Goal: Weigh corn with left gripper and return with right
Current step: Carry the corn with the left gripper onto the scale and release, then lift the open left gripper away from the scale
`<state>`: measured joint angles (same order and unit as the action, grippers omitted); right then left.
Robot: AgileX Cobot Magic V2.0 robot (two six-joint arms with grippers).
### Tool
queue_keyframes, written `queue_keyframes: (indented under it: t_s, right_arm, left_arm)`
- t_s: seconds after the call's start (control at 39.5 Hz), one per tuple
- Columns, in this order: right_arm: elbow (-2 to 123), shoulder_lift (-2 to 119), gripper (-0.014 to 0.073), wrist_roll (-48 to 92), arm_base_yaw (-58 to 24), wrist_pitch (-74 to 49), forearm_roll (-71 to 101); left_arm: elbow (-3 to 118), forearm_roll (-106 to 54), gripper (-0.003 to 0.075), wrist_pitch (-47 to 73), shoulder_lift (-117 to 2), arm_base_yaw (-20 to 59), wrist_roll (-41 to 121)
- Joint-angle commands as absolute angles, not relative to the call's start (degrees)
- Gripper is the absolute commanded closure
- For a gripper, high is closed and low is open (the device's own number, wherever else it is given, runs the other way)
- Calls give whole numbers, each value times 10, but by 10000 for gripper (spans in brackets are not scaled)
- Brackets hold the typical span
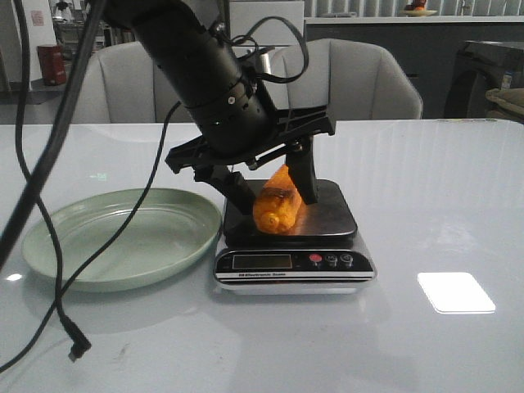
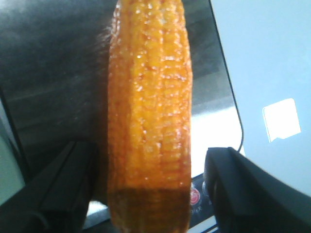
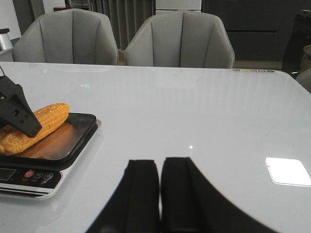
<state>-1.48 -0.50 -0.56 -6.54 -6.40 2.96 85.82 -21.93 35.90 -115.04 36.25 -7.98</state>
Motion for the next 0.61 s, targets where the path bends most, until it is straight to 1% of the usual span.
queue_keyframes:
  t_s: [0.0,0.15,0.3,0.58]
  right_arm:
    - [-21,-16,407,0,-62,-21,23]
    - [-21,-16,407,0,-62,-21,23]
    - [-21,-16,407,0,-62,-21,23]
    - [-21,-16,407,0,-62,-21,23]
  left_arm:
    - [876,-232,209,353,-1096,367,-67]
    - [862,-202,209,374,-1054,373,-68]
    - [814,-179,210,369,-990,374,-68]
    - [688,-121,262,341,-799,374,-68]
